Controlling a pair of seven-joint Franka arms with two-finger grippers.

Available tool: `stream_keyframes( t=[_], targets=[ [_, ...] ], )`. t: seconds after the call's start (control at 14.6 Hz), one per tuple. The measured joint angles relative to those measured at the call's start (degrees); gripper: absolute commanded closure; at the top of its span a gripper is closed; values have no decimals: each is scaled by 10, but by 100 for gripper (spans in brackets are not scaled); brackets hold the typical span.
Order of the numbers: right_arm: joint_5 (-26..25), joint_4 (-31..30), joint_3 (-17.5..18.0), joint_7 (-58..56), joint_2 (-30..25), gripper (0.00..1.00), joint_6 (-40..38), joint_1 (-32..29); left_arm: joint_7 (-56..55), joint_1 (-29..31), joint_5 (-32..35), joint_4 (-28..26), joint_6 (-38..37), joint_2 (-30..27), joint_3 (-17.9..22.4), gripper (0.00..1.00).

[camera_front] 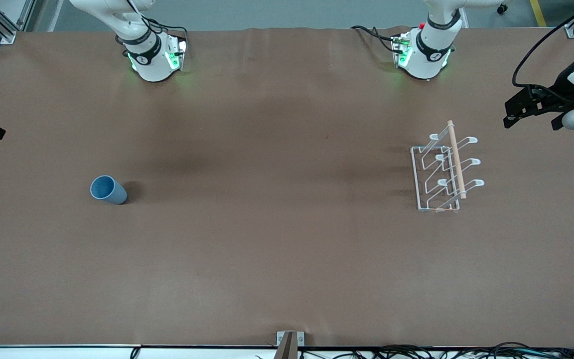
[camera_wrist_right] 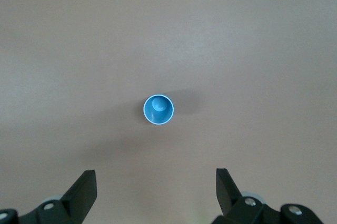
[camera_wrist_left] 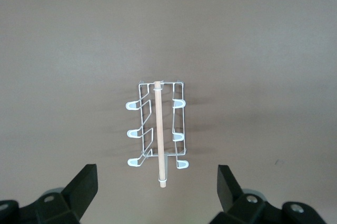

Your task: Hang cup on cup holder

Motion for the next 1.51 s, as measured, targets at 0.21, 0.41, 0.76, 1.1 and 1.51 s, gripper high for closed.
stream_keyframes(
  t=[0.21,0.41,0.76,1.1,1.51],
  targets=[
    [0,-7,0,-2,0,0,1,0,0,0,0,0,0,0,0,0],
    [0,-31,0,-4,0,0,21,0,0,0,0,0,0,0,0,0],
    [0,-66,-3,-21,0,0,47,-2,0,0,0,0,0,0,0,0],
    [0,-178,-15,-65,4,0,164,-6,0,0,0,0,1,0,0,0],
    [0,-342,-15,-92,45,0,394,-8,0,0,0,0,1,0,0,0]
  ],
)
